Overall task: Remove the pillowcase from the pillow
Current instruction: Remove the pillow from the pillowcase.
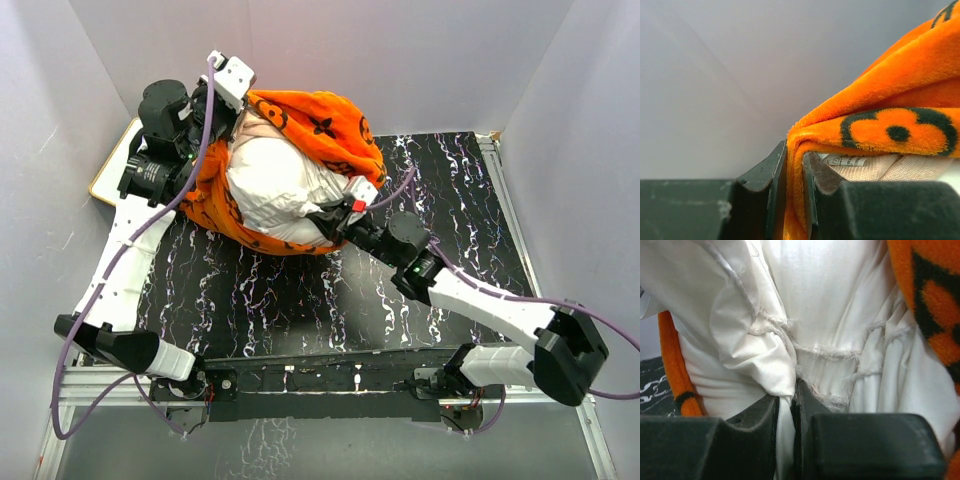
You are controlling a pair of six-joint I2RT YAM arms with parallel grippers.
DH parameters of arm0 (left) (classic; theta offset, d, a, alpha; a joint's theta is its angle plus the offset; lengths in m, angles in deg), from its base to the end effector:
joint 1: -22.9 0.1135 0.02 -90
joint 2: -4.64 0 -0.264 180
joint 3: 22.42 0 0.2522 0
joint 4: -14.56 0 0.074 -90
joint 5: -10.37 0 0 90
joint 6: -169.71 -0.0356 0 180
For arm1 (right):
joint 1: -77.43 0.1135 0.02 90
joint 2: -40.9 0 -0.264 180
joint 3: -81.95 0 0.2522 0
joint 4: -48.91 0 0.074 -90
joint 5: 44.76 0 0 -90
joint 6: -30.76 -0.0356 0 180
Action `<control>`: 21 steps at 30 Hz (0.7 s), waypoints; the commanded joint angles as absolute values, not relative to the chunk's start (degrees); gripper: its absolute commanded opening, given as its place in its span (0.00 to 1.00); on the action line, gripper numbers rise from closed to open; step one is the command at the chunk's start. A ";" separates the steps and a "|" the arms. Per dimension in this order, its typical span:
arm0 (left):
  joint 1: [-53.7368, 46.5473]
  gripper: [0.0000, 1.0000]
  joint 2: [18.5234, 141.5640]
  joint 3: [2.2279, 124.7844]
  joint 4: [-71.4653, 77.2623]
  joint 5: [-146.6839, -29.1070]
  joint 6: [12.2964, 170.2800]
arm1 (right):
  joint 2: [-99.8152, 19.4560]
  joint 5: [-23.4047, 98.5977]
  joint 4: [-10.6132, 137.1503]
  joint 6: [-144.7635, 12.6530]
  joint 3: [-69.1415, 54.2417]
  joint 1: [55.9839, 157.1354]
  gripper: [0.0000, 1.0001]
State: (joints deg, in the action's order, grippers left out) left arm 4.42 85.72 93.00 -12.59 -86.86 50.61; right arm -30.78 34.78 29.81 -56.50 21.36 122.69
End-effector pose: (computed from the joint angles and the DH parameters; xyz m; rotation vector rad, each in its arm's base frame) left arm 0.2791 -0.0980 0.5303 0.6766 1.2786 0.0607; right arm 0.2013 0.2123 0.3308 -0.7380 1.2776 0.7373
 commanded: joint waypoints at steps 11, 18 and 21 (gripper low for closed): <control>8.63 0.00 90.11 95.40 -28.63 -93.34 66.50 | -21.65 27.23 43.15 -57.59 6.51 128.89 0.08; 8.52 0.00 92.67 95.16 -27.51 -85.85 66.08 | -25.24 26.31 43.74 -56.40 -3.73 136.88 0.08; 8.50 0.02 93.31 96.56 -29.69 -87.86 66.76 | -26.86 24.91 43.55 -56.71 -5.92 136.86 0.08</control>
